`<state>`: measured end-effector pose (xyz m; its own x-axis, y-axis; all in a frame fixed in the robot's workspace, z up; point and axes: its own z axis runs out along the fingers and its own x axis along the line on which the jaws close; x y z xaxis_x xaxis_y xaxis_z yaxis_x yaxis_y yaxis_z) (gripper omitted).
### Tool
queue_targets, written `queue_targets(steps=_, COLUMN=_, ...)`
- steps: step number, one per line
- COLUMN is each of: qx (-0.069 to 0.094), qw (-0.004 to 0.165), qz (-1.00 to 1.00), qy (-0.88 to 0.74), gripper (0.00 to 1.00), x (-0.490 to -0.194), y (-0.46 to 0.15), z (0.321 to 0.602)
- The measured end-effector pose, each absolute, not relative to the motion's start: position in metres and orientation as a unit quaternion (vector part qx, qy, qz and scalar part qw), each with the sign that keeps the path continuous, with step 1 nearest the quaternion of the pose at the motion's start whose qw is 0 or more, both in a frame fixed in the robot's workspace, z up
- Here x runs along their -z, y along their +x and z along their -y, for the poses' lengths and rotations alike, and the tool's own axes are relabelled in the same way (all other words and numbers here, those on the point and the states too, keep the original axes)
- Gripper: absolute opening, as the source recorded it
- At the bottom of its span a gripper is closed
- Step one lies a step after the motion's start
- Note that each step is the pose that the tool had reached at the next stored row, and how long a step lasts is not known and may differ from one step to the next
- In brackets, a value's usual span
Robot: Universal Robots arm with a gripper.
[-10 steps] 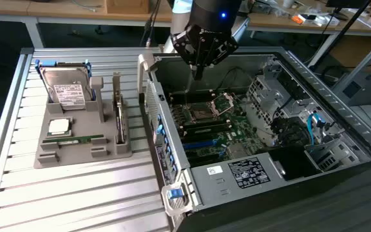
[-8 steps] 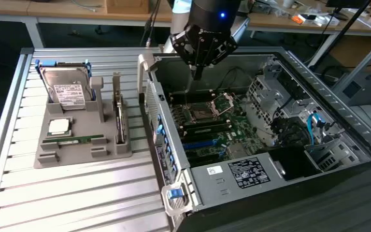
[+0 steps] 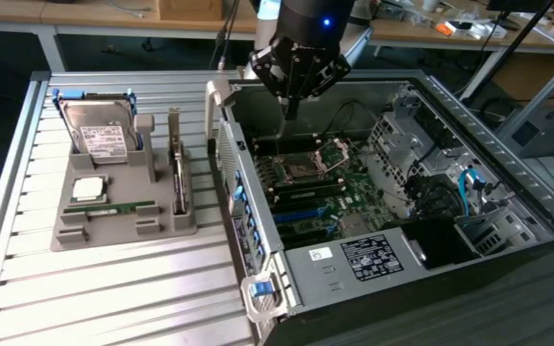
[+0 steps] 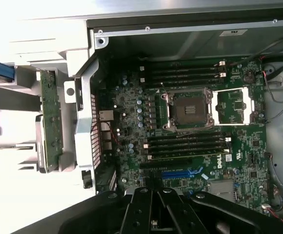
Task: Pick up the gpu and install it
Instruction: 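Reach for the gpu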
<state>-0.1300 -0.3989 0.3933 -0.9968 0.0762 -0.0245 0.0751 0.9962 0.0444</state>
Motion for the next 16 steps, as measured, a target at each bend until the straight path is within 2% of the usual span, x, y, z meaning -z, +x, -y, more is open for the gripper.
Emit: queue_targets(steps=16, qx=-0.022, qw=0.013, qz=-0.999, qy=0.038, gripper=0.11, x=-0.3933, y=-0.138, z=0.3989)
